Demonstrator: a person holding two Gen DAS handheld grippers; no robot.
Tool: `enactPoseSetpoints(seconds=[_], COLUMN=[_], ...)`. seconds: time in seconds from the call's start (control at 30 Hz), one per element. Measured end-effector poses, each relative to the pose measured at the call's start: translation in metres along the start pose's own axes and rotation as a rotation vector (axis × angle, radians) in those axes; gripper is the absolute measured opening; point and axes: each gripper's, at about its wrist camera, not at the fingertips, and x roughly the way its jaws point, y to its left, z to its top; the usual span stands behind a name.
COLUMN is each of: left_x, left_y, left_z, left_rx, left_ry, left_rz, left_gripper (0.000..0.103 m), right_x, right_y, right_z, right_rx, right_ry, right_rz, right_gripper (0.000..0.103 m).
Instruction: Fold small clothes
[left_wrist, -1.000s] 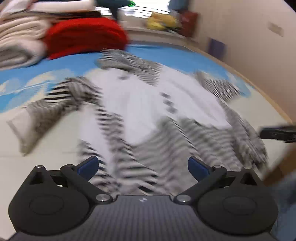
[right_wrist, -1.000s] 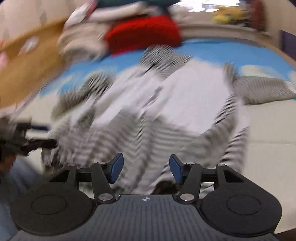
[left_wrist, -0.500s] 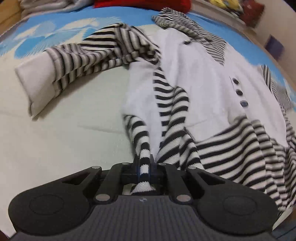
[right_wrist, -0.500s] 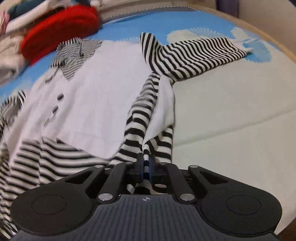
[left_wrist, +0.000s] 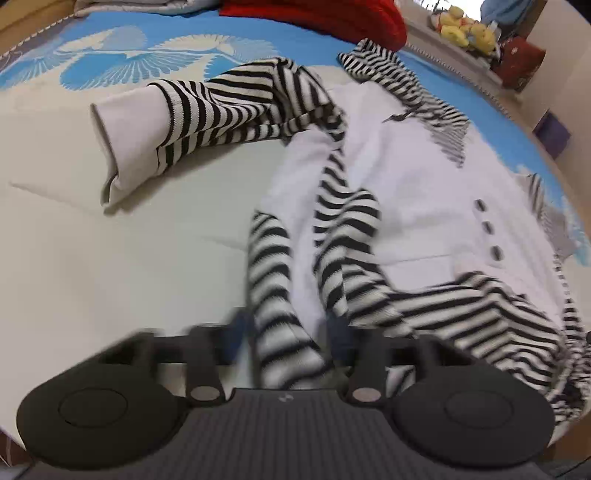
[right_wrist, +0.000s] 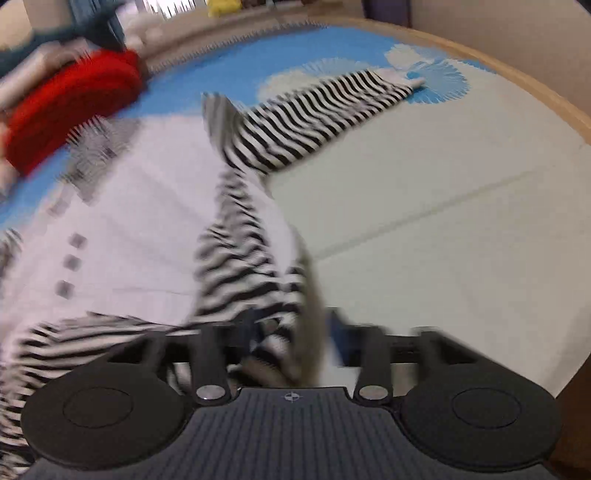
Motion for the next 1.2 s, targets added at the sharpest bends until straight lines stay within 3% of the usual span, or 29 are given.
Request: enactPoseSetpoints(seconds=[0.07, 0.17, 0.23, 0.27, 0.3, 0.33, 0.37, 0.4, 0.6, 0.73, 0.77, 0.83, 0.87, 0.9, 0.93, 1.03, 1.2], left_x=[-0.012, -0.013, -0.009, -0.009, -0.011, -0.015, -0.018, -0.022, -0.043, -0.041, -0.041, -0.042, -0.044, -0.045, -0.046, -0.049, -0.048], left_y=[-0.006, -0.019, -0.025, -0.029, -0.034, -0.036, -0.035, -0.033, -0.027, -0.026, -0.027, -0.030, -0.030, -0.031, -0.031, -0.030, -0.032], left_z=[-0.009, -0.026, -0.039, -0.046, -0.051, -0.055, -0.058, -0.060, -0.080, -0.084, -0.083, -0.080, -0.080, -0.079, -0.079, -0.071, -0.056], left_rx=[-0.007, 0.022, 0.052, 0.100, 0.151, 0.187, 0.185, 0.178, 0.233, 0.268, 0.266, 0.278, 0.287, 0.291, 0.291, 0.284, 0.276], left_ry=[-0.003, 0.052, 0.098, 0.104, 0.085, 0.078, 0.083, 0.084, 0.061, 0.040, 0.033, 0.002, -0.014, -0.026, -0.040, -0.072, -0.090], left_rz=[-0.053, -0.104, -0.077, -0.044, -0.015, -0.013, -0.030, -0.037, -0.007, 0.016, 0.018, 0.026, 0.047, 0.070, 0.096, 0.132, 0.154], left_gripper=[0.086, 0.086, 0.078, 0.054, 0.035, 0.026, 0.015, 0.013, 0.006, 0.008, 0.012, 0.019, 0.037, 0.057, 0.062, 0.063, 0.064], right_x=[-0.015, -0.013, 0.001, 0.003, -0.002, -0.006, -0.009, -0.012, -0.035, -0.030, -0.027, -0.028, -0.031, -0.037, -0.043, -0.067, -0.090], right_y=[0.000, 0.005, 0.009, 0.010, 0.014, 0.016, 0.016, 0.014, 0.002, -0.006, -0.005, -0.004, -0.003, -0.002, 0.000, 0.015, 0.053], right_z=[-0.007, -0.020, -0.032, -0.038, -0.041, -0.043, -0.044, -0.046, -0.060, -0.065, -0.062, -0.058, -0.057, -0.054, -0.052, -0.045, -0.032], right_rx=[0.058, 0.102, 0.116, 0.114, 0.070, 0.035, 0.038, 0.041, -0.009, -0.011, -0.009, 0.001, 0.001, -0.006, -0.022, -0.115, -0.242], right_ry=[-0.015, 0.068, 0.175, 0.189, 0.164, 0.172, 0.184, 0.181, 0.144, 0.182, 0.180, 0.165, 0.149, 0.118, 0.080, -0.028, -0.145], right_rz=[0.078, 0.133, 0.119, 0.115, 0.104, 0.104, 0.118, 0.123, 0.108, 0.124, 0.124, 0.108, 0.090, 0.068, 0.052, 0.034, 0.108], right_gripper=[0.071, 0.075, 0.073, 0.067, 0.038, 0.023, 0.016, 0.009, 0.003, 0.005, 0.011, 0.034, 0.049, 0.054, 0.054, 0.058, 0.064])
